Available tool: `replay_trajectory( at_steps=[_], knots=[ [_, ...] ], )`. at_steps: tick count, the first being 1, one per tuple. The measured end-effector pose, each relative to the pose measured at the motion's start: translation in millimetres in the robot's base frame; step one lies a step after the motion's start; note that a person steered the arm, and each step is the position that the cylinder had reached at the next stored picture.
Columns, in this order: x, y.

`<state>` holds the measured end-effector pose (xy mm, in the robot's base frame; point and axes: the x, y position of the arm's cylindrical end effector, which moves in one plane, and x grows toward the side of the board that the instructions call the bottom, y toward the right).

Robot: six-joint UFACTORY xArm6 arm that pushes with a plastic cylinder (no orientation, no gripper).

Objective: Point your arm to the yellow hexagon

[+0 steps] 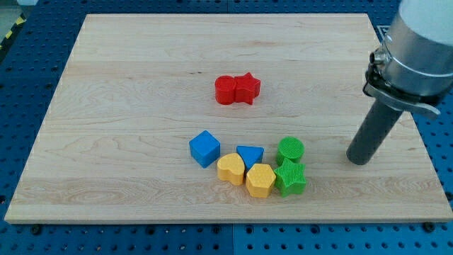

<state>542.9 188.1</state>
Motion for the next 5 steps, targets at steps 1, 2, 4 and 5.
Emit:
replay_trajectory(
  at_steps=[1, 2, 4, 5],
  knots=[
    [27.2, 0.0],
    [73.1, -6.9],
    [76.1, -81.4],
    [76.1, -128.7]
  ],
)
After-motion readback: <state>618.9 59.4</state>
